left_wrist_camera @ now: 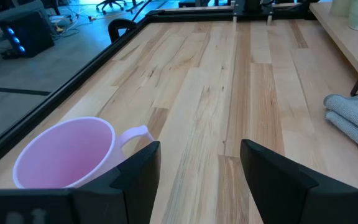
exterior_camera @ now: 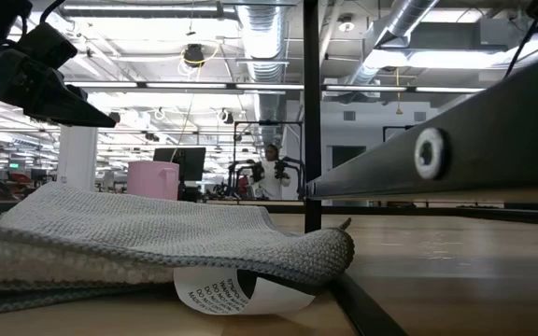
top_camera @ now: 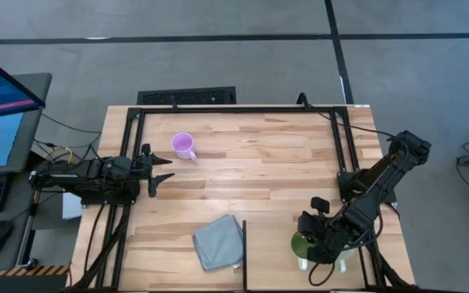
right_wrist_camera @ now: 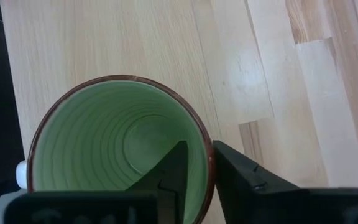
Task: Stack small to large cups/mugs on shelf
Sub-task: Put the green mug on the shelf, then put the pink mug on the shelf
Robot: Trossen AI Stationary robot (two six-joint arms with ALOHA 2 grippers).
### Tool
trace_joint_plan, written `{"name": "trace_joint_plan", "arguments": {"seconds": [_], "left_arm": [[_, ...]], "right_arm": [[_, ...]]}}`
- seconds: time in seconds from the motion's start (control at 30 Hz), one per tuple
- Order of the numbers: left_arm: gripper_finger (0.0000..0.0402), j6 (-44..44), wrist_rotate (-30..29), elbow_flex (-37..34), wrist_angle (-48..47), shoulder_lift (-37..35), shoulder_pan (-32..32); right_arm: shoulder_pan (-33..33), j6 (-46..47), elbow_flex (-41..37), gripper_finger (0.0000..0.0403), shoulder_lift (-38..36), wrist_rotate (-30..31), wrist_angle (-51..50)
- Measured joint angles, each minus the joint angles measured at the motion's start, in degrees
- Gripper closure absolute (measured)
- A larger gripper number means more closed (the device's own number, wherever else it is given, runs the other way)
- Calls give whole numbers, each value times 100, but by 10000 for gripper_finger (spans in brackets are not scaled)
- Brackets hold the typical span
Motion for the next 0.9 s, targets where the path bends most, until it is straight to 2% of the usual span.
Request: {"name": "trace_joint_plan", "arguments": {"seconds": [0.3,0.73,0.9], "left_arm": [[188,0,2,0,0,2,0],[188,-2,2,0,0,1,0],[188,-2,2,0,0,2,0]], "right_arm": [[0,-48,0,260,0,-22,11],[0,-47,0,231,0,-22,15],[0,-46,0,195,0,-22,15]]}}
